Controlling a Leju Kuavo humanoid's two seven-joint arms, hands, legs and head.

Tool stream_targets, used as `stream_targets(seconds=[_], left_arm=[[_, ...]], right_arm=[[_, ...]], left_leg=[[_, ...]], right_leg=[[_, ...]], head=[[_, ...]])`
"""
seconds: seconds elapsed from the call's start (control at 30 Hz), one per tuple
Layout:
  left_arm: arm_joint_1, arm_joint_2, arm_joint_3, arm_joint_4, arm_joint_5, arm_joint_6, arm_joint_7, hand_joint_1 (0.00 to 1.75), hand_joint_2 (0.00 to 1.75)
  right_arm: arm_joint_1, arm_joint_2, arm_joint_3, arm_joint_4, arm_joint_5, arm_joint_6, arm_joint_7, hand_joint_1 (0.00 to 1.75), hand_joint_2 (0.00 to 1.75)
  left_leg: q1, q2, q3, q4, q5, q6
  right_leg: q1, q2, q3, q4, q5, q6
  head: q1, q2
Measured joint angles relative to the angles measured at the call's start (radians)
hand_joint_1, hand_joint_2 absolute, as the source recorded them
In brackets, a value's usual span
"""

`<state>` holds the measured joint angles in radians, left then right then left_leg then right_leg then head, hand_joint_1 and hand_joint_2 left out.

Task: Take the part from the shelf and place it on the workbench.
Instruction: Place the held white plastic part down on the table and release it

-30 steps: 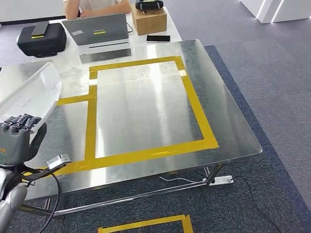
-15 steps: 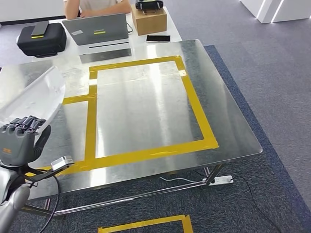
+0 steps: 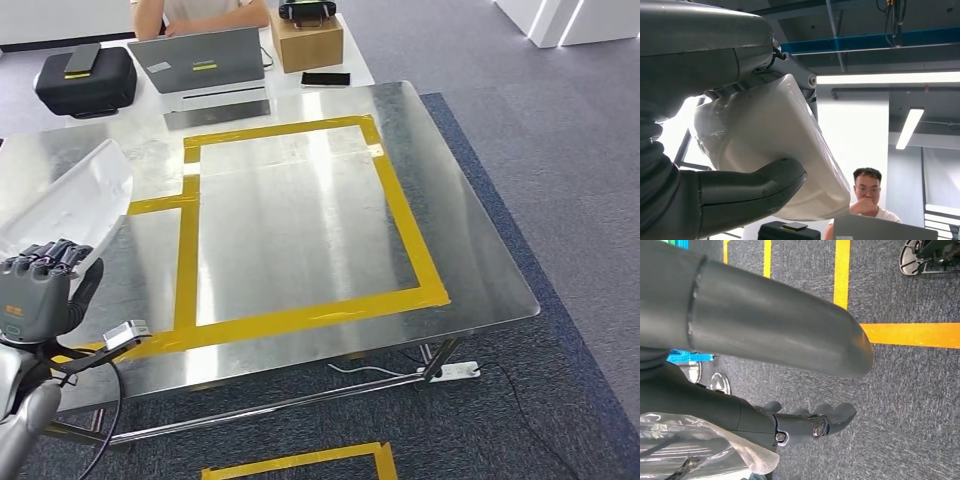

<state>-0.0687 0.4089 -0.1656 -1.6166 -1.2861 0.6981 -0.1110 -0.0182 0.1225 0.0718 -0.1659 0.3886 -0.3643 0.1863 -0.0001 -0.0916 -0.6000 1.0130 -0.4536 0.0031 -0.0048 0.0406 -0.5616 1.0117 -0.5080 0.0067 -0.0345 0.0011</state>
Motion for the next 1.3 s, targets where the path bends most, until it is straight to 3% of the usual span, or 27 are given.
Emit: stream_targets(seconds=[0.27,0.37,0.43,0.5,0.53,0.57,0.6,0.67,0.73,0.83,0.9,0.97,1.0,1.03,1.07,1.1,1.2,1.23,1.3], left_arm=[[0.000,0.001,0.000,0.003,0.000,0.000,0.000,1.75,1.75],[0.000,0.002,0.000,0.003,0.000,0.000,0.000,1.75,1.75],[0.001,0.002,0.000,0.003,0.000,0.001,0.000,1.75,1.75],[0.004,0.001,-0.001,0.004,0.000,0.001,0.000,1.75,1.75],[0.006,0.001,-0.002,0.004,0.000,0.001,0.000,1.75,1.75],[0.008,0.000,-0.003,0.005,0.000,0.001,0.000,1.75,1.75],[0.009,0.000,-0.003,0.006,0.000,0.001,0.000,1.75,1.75],[0.010,0.000,-0.003,0.007,0.000,0.001,0.000,1.75,1.75],[0.010,0.001,-0.003,0.008,0.000,0.001,0.000,1.75,1.75],[0.011,0.003,-0.002,0.008,0.001,0.002,0.001,1.75,1.75],[0.009,0.006,-0.002,0.009,0.002,0.002,0.002,1.75,1.75],[0.007,0.007,-0.002,0.009,0.002,0.002,0.001,1.75,1.75],[0.006,0.007,-0.002,0.010,0.002,0.002,0.001,1.75,1.75],[0.007,0.007,-0.002,0.012,0.002,0.002,0.001,1.75,1.75],[0.008,0.007,-0.003,0.013,0.002,0.002,0.001,1.75,1.75],[0.008,0.007,-0.003,0.014,0.002,0.002,0.001,1.75,1.75],[0.007,0.008,-0.002,0.016,0.002,0.002,0.002,1.75,1.75],[0.005,0.008,-0.002,0.016,0.002,0.002,0.002,1.75,1.75],[0.003,0.008,-0.002,0.017,0.003,0.002,0.002,1.75,1.75]], right_arm=[[0.001,0.000,0.001,0.000,0.001,0.001,-0.001,0.00,0.00],[0.000,0.000,0.001,0.000,0.001,0.001,-0.001,0.00,0.00],[-0.001,0.000,0.001,0.000,0.001,0.001,-0.001,0.00,0.00],[-0.002,-0.001,0.001,0.000,0.001,0.001,-0.001,0.00,0.00],[-0.002,-0.001,0.001,0.000,0.001,0.001,-0.001,0.00,0.00],[-0.001,-0.001,0.001,0.000,0.001,0.001,-0.001,0.00,0.00],[0.000,-0.001,0.001,0.000,0.001,0.001,-0.001,0.00,0.00],[-0.001,-0.001,0.001,0.000,0.001,0.002,-0.001,0.00,0.00],[-0.002,-0.001,0.001,0.000,0.000,0.003,-0.001,0.00,0.00],[-0.001,-0.001,0.001,0.000,0.001,0.005,-0.002,0.00,0.00],[-0.001,-0.002,0.001,0.000,0.002,0.006,-0.003,0.00,0.00],[0.000,-0.002,0.001,0.000,0.002,0.007,-0.004,0.00,0.00],[0.002,-0.002,0.001,0.000,0.003,0.008,-0.004,0.00,0.00],[0.002,-0.002,0.001,0.000,0.003,0.008,-0.004,0.00,0.00],[0.003,-0.003,0.001,0.000,0.003,0.008,-0.004,0.00,0.00],[0.003,-0.003,0.001,0.000,0.003,0.008,-0.004,0.00,0.00],[0.001,-0.003,0.001,0.000,0.004,0.010,-0.004,0.00,0.00],[0.000,-0.003,0.001,0.000,0.004,0.012,-0.004,0.00,0.00],[-0.001,-0.003,0.002,0.000,0.005,0.014,-0.003,0.00,0.00]], left_leg=[[-0.005,0.000,-0.001,0.011,-0.007,0.014],[0.000,0.005,0.009,-0.010,0.001,0.025],[0.005,0.009,0.018,-0.025,0.008,0.032],[0.005,0.012,0.019,-0.025,0.008,0.035],[0.006,0.012,0.019,-0.025,0.007,0.034],[0.007,0.012,0.019,-0.024,0.006,0.033],[0.009,0.011,0.019,-0.022,0.004,0.030],[0.013,0.007,0.018,-0.013,-0.003,0.019],[0.012,0.003,0.012,0.000,-0.010,0.005],[0.014,-0.001,0.008,0.003,-0.011,-0.010],[0.015,0.029,-0.004,0.033,-0.032,-0.019],[0.014,0.067,-0.053,0.144,-0.088,-0.025],[0.014,0.075,-0.086,0.214,-0.117,-0.026],[0.014,0.078,-0.112,0.268,-0.134,-0.027],[0.014,0.079,-0.124,0.289,-0.132,-0.026],[0.014,0.079,-0.116,0.271,-0.111,-0.024],[0.007,0.097,-0.026,0.084,-0.020,-0.010],[0.004,0.105,-0.005,0.040,-0.010,-0.006],[-0.003,0.108,0.003,0.014,-0.014,-0.001]], right_leg=[[-0.005,0.001,0.004,-0.003,-0.001,0.011],[-0.004,-0.006,0.001,0.003,-0.011,0.021],[-0.004,-0.021,-0.036,0.078,-0.056,0.026],[-0.006,-0.029,-0.101,0.205,-0.110,0.032],[-0.007,-0.030,-0.125,0.248,-0.120,0.035],[-0.009,-0.030,-0.134,0.258,-0.110,0.039],[-0.012,-0.030,-0.123,0.228,-0.083,0.042],[-0.019,-0.020,-0.062,0.099,-0.019,0.048],[-0.022,-0.005,-0.017,0.016,0.004,0.041],[-0.017,-0.011,-0.009,0.009,0.003,0.018],[-0.018,-0.022,-0.006,0.006,0.005,0.004],[-0.016,-0.036,-0.003,0.005,0.003,-0.005],[-0.015,-0.044,-0.002,0.005,0.002,-0.008],[-0.013,-0.051,-0.001,0.005,0.000,-0.009],[-0.012,-0.058,0.000,0.005,-0.001,-0.010],[-0.011,-0.063,0.002,0.005,-0.003,-0.010],[-0.008,-0.077,0.010,0.006,-0.010,-0.004],[-0.006,-0.080,0.010,0.006,-0.011,0.000],[-0.003,-0.088,0.008,0.005,-0.012,0.010]], head=[[0.000,0.000],[0.001,0.000],[0.003,0.000],[0.004,0.000],[0.004,0.000],[0.004,0.000],[0.004,0.000],[0.005,0.000],[0.004,0.000],[0.004,0.000],[0.000,0.000],[-0.005,0.000],[-0.005,0.000],[-0.005,0.000],[-0.006,0.000],[-0.006,0.000],[-0.005,0.000],[-0.005,0.000],[-0.004,0.000]])
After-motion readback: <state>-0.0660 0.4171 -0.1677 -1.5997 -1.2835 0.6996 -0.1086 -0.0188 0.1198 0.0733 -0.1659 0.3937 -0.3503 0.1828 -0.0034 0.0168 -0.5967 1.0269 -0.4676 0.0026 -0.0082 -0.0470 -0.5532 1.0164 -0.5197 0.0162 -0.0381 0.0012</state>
